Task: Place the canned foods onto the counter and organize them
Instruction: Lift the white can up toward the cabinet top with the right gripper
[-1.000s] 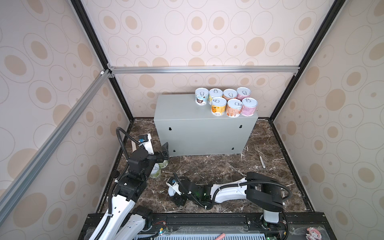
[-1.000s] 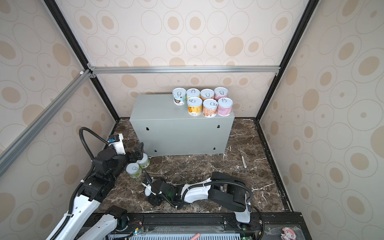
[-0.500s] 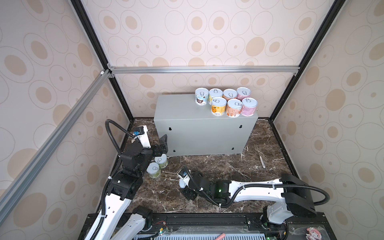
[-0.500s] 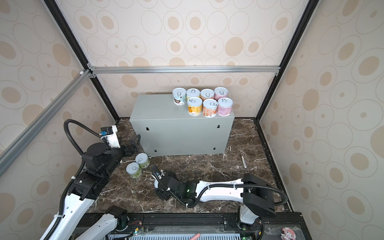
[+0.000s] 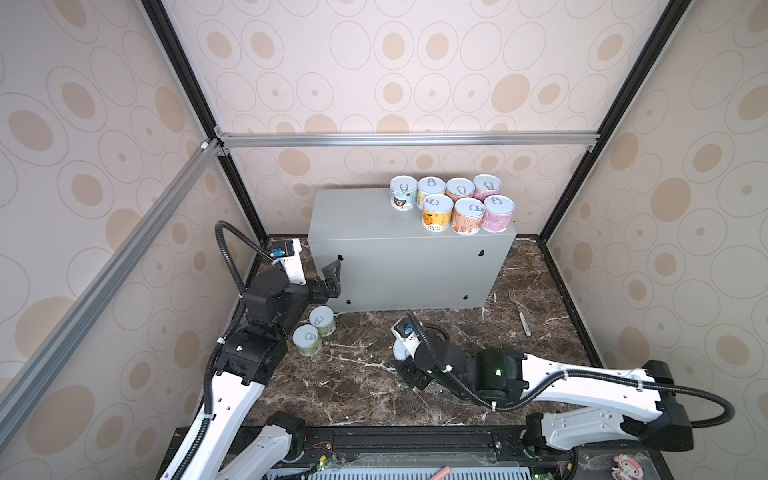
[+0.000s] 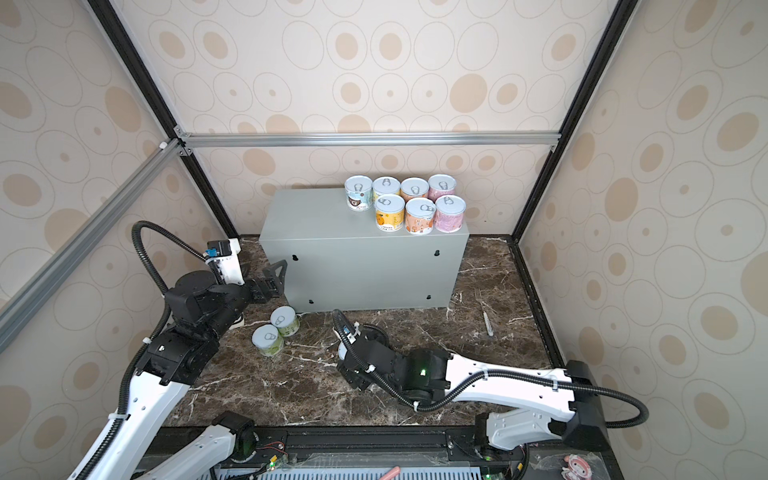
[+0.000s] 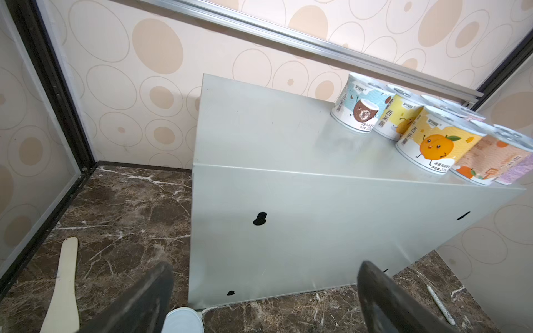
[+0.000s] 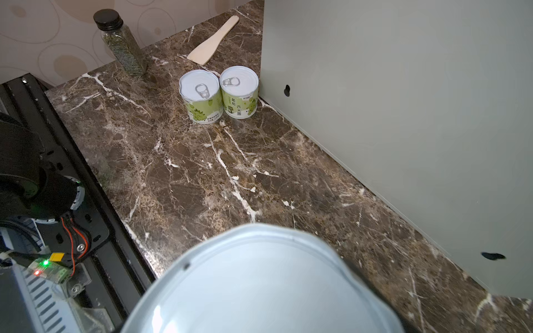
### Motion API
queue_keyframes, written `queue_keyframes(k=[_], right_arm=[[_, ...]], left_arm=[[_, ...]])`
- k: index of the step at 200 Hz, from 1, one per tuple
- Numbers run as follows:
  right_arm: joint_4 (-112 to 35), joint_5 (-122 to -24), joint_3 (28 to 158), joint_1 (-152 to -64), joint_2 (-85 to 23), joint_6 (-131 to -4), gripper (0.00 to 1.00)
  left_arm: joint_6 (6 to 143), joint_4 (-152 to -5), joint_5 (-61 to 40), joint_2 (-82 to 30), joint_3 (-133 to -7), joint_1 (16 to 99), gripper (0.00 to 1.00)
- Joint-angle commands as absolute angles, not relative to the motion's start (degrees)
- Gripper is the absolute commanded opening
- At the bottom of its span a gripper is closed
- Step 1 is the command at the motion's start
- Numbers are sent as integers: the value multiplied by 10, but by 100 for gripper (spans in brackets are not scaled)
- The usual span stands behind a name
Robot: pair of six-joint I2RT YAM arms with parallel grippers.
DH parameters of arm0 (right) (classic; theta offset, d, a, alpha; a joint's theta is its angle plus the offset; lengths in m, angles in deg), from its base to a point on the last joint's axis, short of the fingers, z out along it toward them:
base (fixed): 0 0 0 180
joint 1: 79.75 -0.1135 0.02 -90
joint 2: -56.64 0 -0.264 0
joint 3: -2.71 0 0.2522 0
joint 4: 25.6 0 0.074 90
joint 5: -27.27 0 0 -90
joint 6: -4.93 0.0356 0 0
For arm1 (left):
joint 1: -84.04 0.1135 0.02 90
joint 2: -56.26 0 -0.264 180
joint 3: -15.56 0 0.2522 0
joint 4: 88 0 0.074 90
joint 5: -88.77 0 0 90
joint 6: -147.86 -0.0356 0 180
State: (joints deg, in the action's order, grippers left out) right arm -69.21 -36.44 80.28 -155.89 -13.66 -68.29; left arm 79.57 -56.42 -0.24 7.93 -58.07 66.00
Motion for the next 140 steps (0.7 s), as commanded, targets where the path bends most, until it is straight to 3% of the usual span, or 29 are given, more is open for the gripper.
queue_keyframes(k=[1, 61, 140], right_arm=[[-792, -337, 862, -1561, -106, -664, 64], [-921, -307, 964, -1560, -79, -665, 63], [-999, -274, 1117, -1557, -153, -703, 63]], left_arm=[[797, -563, -15, 69, -622, 662, 99], [797, -578, -26, 39, -649, 662, 99], [763, -575, -35, 4, -666, 662, 99]])
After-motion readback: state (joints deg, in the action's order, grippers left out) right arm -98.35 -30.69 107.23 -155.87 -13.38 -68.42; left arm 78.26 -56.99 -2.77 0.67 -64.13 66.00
